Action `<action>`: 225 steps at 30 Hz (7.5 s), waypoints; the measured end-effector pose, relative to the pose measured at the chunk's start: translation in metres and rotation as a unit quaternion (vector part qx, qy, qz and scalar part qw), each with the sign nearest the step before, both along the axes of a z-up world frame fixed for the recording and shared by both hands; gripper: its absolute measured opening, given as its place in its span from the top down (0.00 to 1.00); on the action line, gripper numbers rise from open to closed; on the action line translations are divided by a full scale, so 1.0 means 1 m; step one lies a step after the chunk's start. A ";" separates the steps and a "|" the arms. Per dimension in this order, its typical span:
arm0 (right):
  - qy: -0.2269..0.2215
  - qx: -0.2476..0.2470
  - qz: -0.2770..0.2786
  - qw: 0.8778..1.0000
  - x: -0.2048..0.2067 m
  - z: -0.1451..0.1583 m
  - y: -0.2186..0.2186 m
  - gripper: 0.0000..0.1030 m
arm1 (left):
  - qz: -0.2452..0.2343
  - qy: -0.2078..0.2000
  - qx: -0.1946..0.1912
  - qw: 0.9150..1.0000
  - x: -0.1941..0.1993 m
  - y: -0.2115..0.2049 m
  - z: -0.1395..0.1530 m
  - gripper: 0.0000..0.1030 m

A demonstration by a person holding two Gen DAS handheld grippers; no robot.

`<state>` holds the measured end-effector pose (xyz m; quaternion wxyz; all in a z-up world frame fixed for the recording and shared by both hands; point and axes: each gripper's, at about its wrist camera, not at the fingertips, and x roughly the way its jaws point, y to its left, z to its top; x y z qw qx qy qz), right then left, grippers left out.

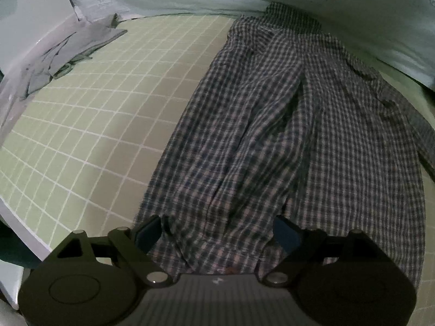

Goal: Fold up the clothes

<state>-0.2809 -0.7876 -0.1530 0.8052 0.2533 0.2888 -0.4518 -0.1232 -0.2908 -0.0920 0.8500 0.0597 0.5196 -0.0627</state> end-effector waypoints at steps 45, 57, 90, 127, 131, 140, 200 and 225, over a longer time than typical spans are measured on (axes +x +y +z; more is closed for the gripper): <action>-0.058 0.071 0.349 0.932 0.244 0.065 0.171 0.53 | 0.034 -0.017 -0.068 0.997 0.162 -0.006 0.015 0.10; 0.022 -0.002 0.197 0.980 0.157 0.054 0.143 0.10 | -0.105 -0.013 -0.068 0.992 0.161 -0.087 0.015 0.10; 0.093 0.042 0.132 0.986 0.152 0.008 0.090 0.11 | -0.196 -0.016 -0.127 0.972 0.195 -0.171 0.014 0.95; 0.073 -0.055 0.284 0.954 0.145 0.066 0.196 0.00 | 0.039 -0.045 -0.142 0.988 0.174 0.029 0.010 0.15; 0.061 -0.051 0.276 0.958 0.110 0.066 0.199 0.00 | -0.016 -0.046 -0.129 0.990 0.129 0.012 0.022 0.14; 0.092 -0.063 0.296 0.949 0.050 0.060 0.220 0.00 | -0.062 -0.049 -0.095 0.992 0.050 0.002 0.031 0.11; -0.076 0.119 0.236 0.961 0.051 0.059 0.387 0.64 | -0.082 -0.017 -0.105 0.991 0.043 0.248 0.013 0.07; 0.027 0.047 0.241 0.969 0.029 0.036 0.399 0.19 | -0.103 0.006 -0.107 0.989 0.059 0.204 0.001 0.07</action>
